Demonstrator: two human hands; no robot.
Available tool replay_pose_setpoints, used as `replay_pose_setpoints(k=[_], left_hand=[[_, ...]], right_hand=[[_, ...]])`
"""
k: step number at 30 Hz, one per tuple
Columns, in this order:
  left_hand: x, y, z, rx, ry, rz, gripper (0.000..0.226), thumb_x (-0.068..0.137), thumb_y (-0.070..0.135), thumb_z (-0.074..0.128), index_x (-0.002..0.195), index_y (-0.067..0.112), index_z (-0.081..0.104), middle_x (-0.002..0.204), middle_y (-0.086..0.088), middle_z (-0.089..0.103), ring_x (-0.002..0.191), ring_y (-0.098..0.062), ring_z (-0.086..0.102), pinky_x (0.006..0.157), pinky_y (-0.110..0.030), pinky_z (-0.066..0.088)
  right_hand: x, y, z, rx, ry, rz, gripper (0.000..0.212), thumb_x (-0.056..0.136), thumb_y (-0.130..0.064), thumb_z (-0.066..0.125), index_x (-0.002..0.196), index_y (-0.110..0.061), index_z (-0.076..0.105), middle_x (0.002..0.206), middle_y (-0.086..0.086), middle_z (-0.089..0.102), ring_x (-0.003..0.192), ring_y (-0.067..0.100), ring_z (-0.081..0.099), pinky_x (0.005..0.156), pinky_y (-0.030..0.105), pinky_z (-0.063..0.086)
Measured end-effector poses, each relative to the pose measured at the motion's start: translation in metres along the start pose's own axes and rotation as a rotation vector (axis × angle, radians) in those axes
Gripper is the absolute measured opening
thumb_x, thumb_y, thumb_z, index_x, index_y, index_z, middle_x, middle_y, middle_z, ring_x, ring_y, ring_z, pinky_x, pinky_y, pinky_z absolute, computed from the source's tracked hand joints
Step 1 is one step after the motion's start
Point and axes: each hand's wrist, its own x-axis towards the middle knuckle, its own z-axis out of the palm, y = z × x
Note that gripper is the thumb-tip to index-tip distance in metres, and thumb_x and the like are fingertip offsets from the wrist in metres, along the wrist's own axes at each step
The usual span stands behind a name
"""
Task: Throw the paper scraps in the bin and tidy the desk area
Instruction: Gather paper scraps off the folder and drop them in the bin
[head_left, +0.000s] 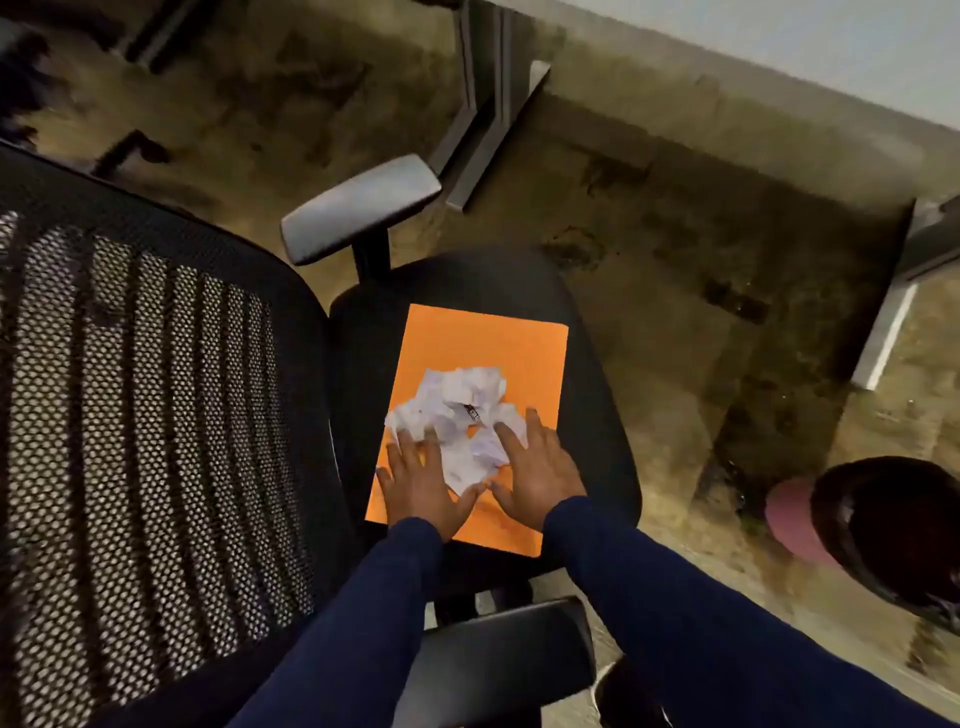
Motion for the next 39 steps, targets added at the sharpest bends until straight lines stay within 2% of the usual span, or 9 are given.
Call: replay_pose_setpoints(k=[6,8,13,17,22,26,31,35,39], left_hand=[[0.025,0.005,0.016,-0.010,0.054,0.055,0.098,0.083,0.074,0.046,0.157,0.031,-0.001,0.163,-0.024,-0.011,0.152,-0.038,0.002,0.120,-0.050,0.017],[0.033,0.006,0.018,-0.042,0.094,0.072,0.088,0.087,0.068,0.047,0.157,0.031,0.008,0.163,-0.024,-0.008,0.151,-0.038,0.008,0.118,-0.048,0.022],[0.044,0.014,0.016,-0.143,0.136,0.057,0.067,0.095,0.040,0.054,0.153,0.027,0.025,0.161,-0.022,0.004,0.143,-0.038,0.022,0.110,-0.044,0.036],[0.043,0.017,0.015,-0.173,0.192,0.028,0.058,0.093,0.031,0.057,0.146,0.025,0.036,0.144,-0.017,0.030,0.126,-0.035,0.038,0.099,-0.045,0.044],[0.038,0.020,0.017,-0.173,0.213,0.002,0.058,0.087,0.029,0.058,0.142,0.021,0.041,0.129,-0.013,0.042,0.115,-0.032,0.045,0.088,-0.042,0.046],[0.042,0.024,0.020,-0.172,0.240,-0.039,0.065,0.085,0.046,0.053,0.145,0.026,0.039,0.129,-0.010,0.041,0.114,-0.030,0.043,0.087,-0.044,0.043],[0.034,0.024,0.033,-0.123,0.272,-0.134,0.076,0.085,0.057,0.050,0.153,0.035,0.023,0.136,-0.016,0.036,0.112,-0.034,0.042,0.087,-0.045,0.041],[0.028,0.023,0.046,-0.122,0.269,-0.148,0.071,0.090,0.048,0.046,0.154,0.034,0.019,0.139,-0.019,0.037,0.113,-0.034,0.043,0.090,-0.045,0.042],[0.031,0.026,0.048,-0.163,0.267,-0.175,0.074,0.087,0.029,0.054,0.153,0.035,0.022,0.136,-0.018,0.035,0.112,-0.033,0.042,0.091,-0.043,0.045]], right_hand=[[0.030,-0.001,0.019,-0.177,0.089,-0.023,0.067,0.093,-0.049,0.052,0.152,-0.030,0.028,0.161,0.022,0.014,0.122,0.039,0.043,0.086,0.044,0.049],[0.040,0.002,0.018,-0.210,0.123,-0.036,0.062,0.094,-0.049,0.051,0.150,-0.030,0.030,0.156,0.020,0.025,0.116,0.036,0.046,0.080,0.042,0.050],[0.057,0.005,0.011,-0.152,0.163,-0.036,0.048,0.098,-0.046,0.047,0.142,-0.026,0.041,0.138,0.014,0.041,0.109,0.032,0.048,0.073,0.040,0.048],[0.065,0.007,0.008,-0.111,0.180,-0.044,0.043,0.098,-0.039,0.051,0.137,-0.023,0.044,0.133,0.012,0.044,0.109,0.030,0.048,0.073,0.038,0.049],[0.068,0.008,0.012,-0.018,0.184,-0.028,0.054,0.094,-0.046,0.055,0.141,-0.025,0.041,0.135,0.010,0.042,0.110,0.031,0.048,0.071,0.040,0.051],[0.070,0.006,0.014,-0.044,0.164,-0.033,0.073,0.088,-0.059,0.057,0.150,-0.031,0.030,0.135,0.011,0.039,0.108,0.032,0.048,0.070,0.041,0.051],[0.076,0.003,0.019,-0.056,0.181,-0.029,0.062,0.090,-0.055,0.056,0.144,-0.031,0.037,0.131,0.012,0.040,0.106,0.032,0.047,0.068,0.039,0.049],[0.077,0.001,0.022,-0.023,0.157,-0.036,0.059,0.093,-0.058,0.051,0.142,-0.028,0.038,0.135,0.011,0.037,0.108,0.031,0.046,0.070,0.038,0.049],[0.074,0.000,0.025,0.020,0.155,-0.064,0.046,0.098,-0.030,0.053,0.141,-0.023,0.038,0.130,0.010,0.037,0.108,0.032,0.049,0.065,0.037,0.045]])
